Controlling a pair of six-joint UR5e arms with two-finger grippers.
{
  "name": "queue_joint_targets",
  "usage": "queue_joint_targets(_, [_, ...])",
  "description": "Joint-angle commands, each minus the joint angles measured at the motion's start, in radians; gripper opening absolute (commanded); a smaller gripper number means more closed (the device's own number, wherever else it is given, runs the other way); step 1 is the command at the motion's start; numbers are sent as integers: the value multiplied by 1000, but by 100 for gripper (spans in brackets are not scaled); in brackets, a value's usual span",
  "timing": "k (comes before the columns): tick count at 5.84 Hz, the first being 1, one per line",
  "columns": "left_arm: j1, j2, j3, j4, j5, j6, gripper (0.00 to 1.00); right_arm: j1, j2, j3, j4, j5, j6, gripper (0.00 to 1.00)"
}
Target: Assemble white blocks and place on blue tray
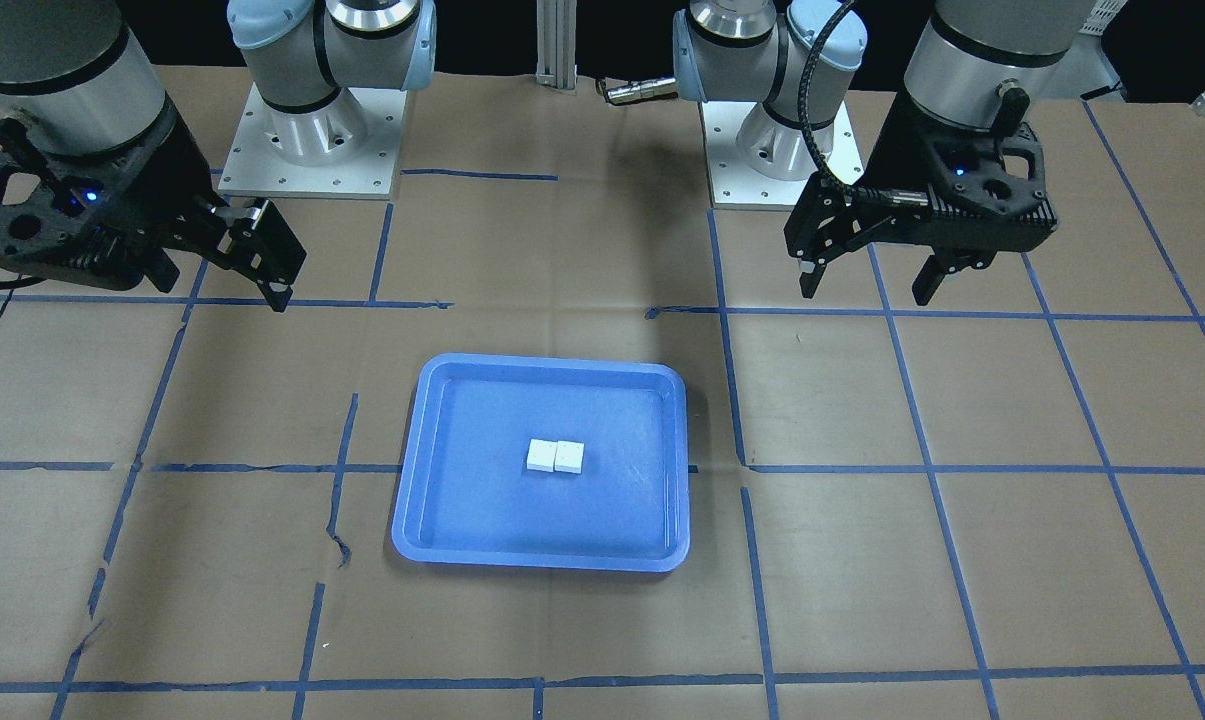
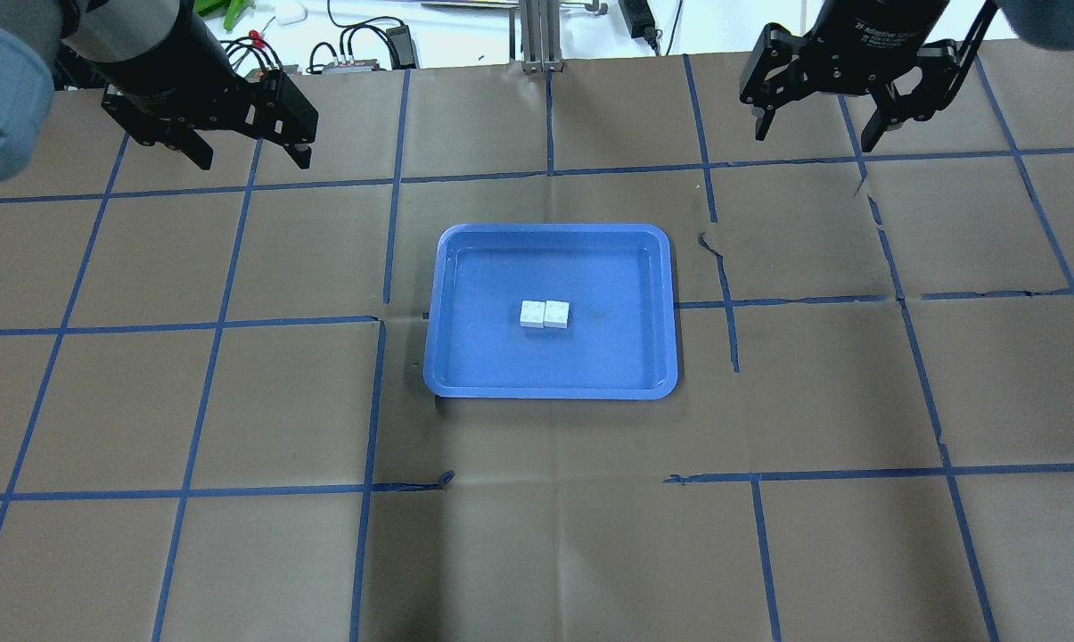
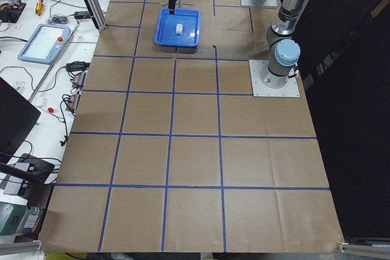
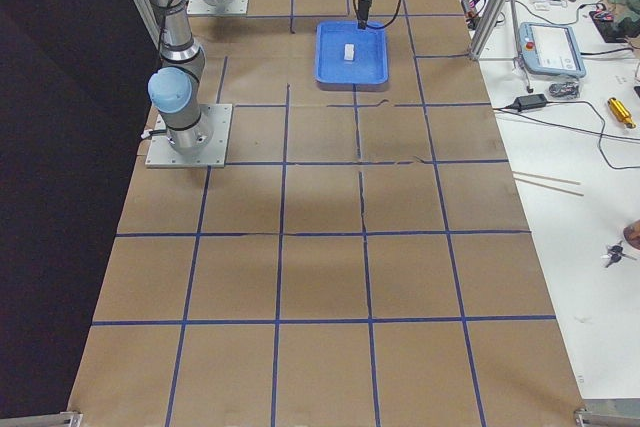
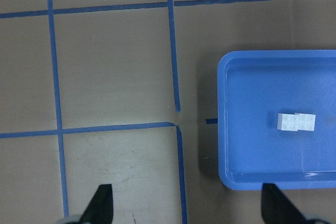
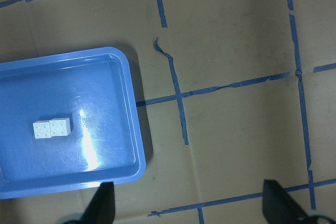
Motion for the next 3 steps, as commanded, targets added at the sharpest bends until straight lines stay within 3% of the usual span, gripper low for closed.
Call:
queue_joint_targets(1, [-2,11,-4,-14,9,-15,99,-1,0,9,2,-5,-4,100])
queue_joint_targets(3, [-10,14,-21,-30,7,-6,99,-1,0,10,2,-15,-4,100])
